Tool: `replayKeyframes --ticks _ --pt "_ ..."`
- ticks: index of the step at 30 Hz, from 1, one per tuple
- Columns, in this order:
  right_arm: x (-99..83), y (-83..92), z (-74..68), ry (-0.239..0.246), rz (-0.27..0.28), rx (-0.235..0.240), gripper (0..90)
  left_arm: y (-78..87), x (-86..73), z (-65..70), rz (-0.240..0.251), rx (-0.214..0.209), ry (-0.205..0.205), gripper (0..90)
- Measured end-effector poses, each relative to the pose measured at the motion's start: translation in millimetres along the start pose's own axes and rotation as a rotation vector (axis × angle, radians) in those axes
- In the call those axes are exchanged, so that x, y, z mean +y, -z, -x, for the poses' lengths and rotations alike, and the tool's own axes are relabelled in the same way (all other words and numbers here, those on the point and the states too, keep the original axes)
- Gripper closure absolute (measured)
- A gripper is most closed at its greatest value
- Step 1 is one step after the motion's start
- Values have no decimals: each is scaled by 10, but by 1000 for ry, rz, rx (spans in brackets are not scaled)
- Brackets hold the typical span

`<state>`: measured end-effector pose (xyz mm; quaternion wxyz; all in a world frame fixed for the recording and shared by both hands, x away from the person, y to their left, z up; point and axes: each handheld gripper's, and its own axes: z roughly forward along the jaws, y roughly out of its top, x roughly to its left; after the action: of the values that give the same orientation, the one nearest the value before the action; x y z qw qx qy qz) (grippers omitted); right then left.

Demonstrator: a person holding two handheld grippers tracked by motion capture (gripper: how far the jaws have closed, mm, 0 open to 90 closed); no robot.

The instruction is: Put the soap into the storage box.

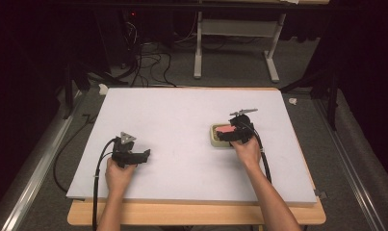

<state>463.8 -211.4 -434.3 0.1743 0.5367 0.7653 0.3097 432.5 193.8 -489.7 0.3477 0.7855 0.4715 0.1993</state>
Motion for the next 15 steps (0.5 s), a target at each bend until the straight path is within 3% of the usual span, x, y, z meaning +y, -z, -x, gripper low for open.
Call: replayKeyframes --ticks 15 --pt "7 184 39 9 77 7 132 0 0 2 0 1 0 147"
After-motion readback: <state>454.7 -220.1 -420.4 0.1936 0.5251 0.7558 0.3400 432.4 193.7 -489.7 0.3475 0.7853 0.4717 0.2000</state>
